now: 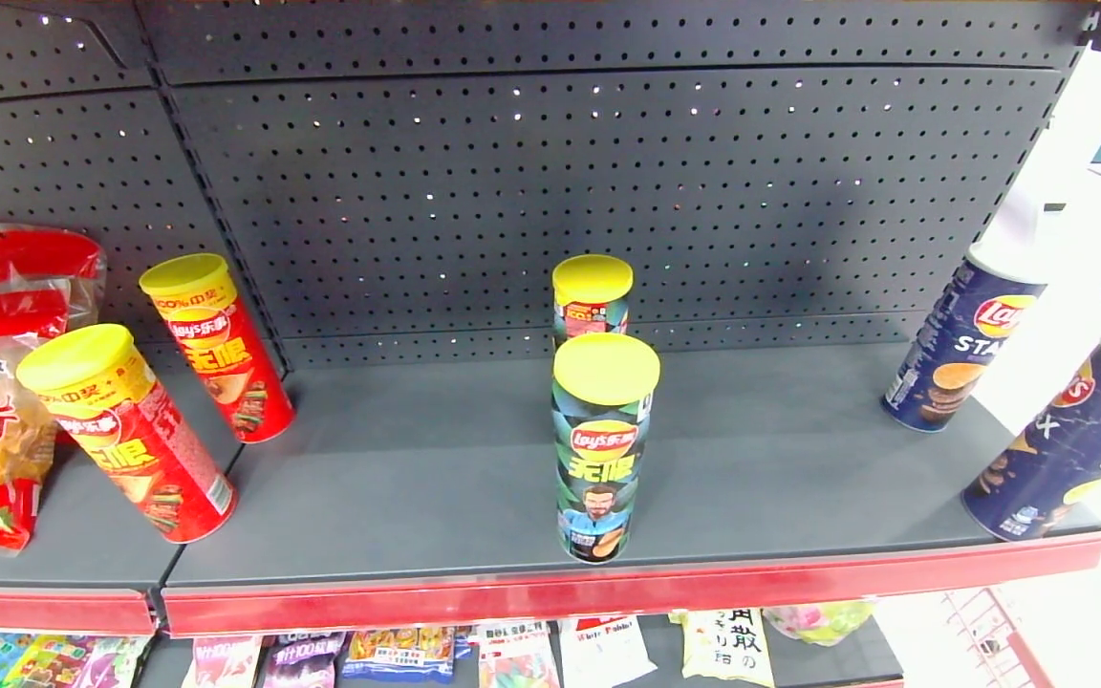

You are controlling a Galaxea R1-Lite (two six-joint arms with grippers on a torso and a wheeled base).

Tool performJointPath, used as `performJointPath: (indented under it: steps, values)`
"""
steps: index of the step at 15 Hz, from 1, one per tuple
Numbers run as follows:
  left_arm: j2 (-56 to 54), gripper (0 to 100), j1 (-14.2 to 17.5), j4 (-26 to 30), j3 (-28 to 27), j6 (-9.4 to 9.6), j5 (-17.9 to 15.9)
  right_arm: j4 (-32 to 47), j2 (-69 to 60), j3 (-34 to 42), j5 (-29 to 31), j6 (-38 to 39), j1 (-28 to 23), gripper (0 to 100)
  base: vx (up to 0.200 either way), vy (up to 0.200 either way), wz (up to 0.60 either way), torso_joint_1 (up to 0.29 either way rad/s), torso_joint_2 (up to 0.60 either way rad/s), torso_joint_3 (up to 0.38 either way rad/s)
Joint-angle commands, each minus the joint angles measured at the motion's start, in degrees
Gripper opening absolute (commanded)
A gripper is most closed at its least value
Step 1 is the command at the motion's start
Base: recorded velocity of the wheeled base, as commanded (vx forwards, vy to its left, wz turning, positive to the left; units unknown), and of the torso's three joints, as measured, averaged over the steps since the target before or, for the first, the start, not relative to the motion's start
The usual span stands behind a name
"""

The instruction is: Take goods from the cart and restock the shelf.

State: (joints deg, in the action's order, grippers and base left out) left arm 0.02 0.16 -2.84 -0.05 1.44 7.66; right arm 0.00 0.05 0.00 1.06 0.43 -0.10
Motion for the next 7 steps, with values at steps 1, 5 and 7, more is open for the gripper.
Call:
performJointPath:
  steps: [1,5,7]
  values:
    - [0.0,100,0.0,0.0,0.0,-1.26,-3.7,0.0,0.0,0.0,0.0,0.0,0.0,100,0.0,0.0,0.0,0.0,0.0,0.0]
    - [0.0,100,0.0,2.8,-0.1,-0.82,-4.7,0.0,0.0,0.0,0.0,0.0,0.0,100,0.0,0.0,0.0,0.0,0.0,0.0]
    - [0.0,100,0.0,2.8,0.0,-0.82,-4.7,0.0,0.0,0.0,0.1,0.1,0.0,100,0.0,0.0,0.0,0.0,0.0,0.0]
